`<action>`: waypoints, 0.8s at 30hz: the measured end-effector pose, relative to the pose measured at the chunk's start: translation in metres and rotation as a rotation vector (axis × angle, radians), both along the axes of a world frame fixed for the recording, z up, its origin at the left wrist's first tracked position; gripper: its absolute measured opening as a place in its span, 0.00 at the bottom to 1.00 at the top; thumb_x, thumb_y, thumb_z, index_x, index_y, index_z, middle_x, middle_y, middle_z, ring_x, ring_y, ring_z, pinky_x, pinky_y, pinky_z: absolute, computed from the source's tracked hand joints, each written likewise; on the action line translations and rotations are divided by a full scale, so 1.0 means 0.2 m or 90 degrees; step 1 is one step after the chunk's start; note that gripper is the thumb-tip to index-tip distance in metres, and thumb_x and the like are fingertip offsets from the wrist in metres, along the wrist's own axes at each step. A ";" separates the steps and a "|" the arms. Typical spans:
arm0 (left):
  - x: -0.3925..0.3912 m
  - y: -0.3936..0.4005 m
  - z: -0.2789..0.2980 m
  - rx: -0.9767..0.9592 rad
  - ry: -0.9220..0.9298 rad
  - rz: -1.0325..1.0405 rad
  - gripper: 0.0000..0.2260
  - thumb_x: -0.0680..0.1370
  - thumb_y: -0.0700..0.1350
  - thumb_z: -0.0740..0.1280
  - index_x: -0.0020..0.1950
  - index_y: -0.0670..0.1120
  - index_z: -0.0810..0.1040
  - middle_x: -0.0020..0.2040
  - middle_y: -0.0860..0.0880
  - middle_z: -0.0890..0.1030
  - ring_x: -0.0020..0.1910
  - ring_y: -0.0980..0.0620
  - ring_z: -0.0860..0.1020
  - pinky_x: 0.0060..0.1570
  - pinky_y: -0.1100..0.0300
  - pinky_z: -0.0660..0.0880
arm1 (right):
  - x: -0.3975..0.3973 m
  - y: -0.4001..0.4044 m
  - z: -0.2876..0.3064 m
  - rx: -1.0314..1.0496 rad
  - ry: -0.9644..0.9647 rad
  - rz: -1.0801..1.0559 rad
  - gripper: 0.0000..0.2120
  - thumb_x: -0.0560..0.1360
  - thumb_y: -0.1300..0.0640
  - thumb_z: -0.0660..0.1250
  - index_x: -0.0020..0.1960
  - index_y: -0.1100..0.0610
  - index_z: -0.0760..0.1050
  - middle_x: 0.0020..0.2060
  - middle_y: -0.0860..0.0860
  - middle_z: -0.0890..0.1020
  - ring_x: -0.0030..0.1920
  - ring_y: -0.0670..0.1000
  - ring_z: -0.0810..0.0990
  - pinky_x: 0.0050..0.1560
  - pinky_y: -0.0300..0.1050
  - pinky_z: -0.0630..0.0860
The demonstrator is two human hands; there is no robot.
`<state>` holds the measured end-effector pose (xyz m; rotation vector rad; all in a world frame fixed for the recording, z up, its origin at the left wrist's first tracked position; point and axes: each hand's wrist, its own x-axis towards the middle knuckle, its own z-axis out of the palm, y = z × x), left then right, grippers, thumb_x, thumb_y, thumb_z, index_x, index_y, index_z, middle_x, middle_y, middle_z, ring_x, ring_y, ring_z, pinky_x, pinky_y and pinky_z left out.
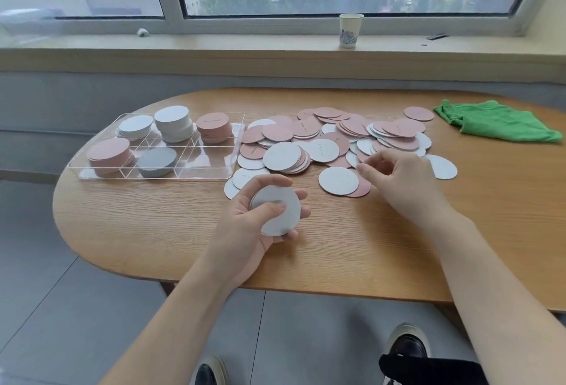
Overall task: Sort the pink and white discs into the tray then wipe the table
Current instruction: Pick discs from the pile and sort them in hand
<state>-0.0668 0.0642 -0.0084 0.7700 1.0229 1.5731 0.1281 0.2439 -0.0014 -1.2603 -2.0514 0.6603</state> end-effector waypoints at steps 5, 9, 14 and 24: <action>0.01 0.00 0.01 -0.003 -0.027 0.005 0.14 0.81 0.28 0.60 0.57 0.44 0.80 0.61 0.34 0.82 0.57 0.34 0.83 0.40 0.51 0.82 | -0.10 0.00 -0.04 0.002 -0.067 0.079 0.18 0.72 0.45 0.76 0.58 0.53 0.82 0.49 0.46 0.82 0.49 0.47 0.76 0.51 0.41 0.70; 0.02 -0.01 0.02 -0.008 -0.013 0.018 0.15 0.81 0.29 0.61 0.57 0.46 0.79 0.58 0.36 0.84 0.51 0.39 0.84 0.36 0.55 0.77 | -0.13 -0.01 -0.07 0.009 -0.112 0.078 0.27 0.66 0.41 0.79 0.61 0.51 0.80 0.54 0.47 0.81 0.58 0.52 0.75 0.63 0.52 0.72; 0.03 0.01 0.01 -0.002 0.015 0.051 0.11 0.78 0.33 0.71 0.56 0.46 0.78 0.56 0.37 0.85 0.48 0.40 0.84 0.34 0.57 0.76 | -0.14 -0.02 -0.07 -0.005 -0.031 0.067 0.28 0.65 0.51 0.82 0.63 0.50 0.78 0.53 0.49 0.79 0.50 0.48 0.77 0.57 0.45 0.74; 0.03 0.01 0.01 -0.010 0.019 0.085 0.20 0.71 0.36 0.79 0.59 0.45 0.77 0.56 0.36 0.84 0.50 0.40 0.84 0.37 0.55 0.78 | -0.07 -0.07 -0.01 -0.300 0.386 0.173 0.08 0.71 0.61 0.76 0.50 0.56 0.83 0.45 0.55 0.85 0.43 0.48 0.80 0.47 0.43 0.74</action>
